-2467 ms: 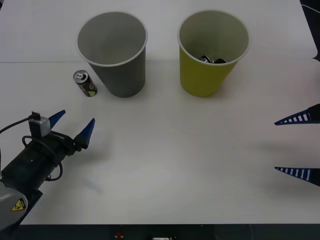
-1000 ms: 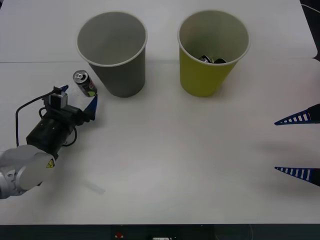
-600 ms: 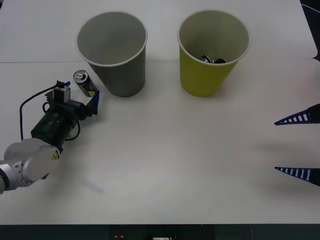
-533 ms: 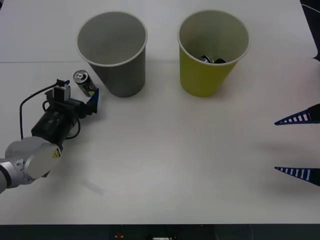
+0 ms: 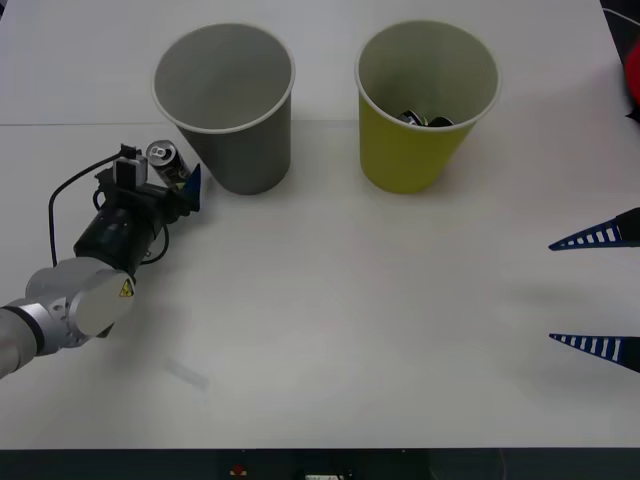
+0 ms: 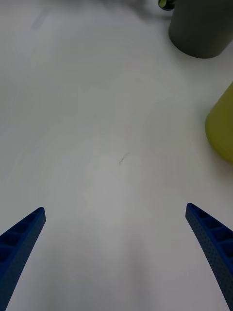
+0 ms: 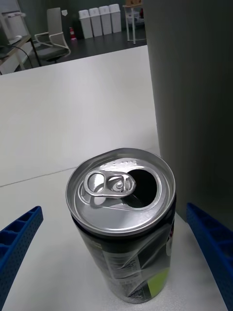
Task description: Put the can into the green bin and the plastic bottle into the gray bin
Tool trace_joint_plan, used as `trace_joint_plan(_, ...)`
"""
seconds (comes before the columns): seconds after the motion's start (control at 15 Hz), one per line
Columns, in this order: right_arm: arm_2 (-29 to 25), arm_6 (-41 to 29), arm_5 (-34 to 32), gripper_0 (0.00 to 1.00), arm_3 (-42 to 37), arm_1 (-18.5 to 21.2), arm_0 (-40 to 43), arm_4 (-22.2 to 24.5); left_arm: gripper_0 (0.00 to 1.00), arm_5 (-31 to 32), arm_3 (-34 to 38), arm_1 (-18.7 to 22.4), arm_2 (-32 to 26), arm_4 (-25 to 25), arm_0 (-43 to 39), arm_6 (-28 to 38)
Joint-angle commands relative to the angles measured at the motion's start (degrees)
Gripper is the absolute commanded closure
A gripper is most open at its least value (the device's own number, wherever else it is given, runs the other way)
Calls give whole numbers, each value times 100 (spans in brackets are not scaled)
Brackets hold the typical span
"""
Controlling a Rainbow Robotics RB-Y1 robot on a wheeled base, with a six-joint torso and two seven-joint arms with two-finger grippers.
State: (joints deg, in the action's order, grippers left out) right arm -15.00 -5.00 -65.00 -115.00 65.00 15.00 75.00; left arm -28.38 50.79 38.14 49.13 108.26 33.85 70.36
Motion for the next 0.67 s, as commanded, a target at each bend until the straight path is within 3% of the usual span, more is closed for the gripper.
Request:
trace_joint_plan(0.07,0,0,0,0,0,0,0,0,52,17,1,1,0,-24,8,-13)
trace_joint_plan(0.13,0,0,0,0,0,0,0,0,97,17,1,1,0,-24,8,-22)
trace_joint_plan(0.67,0,0,0,0,0,0,0,0,100,17,1,27,0,-42,8,-101)
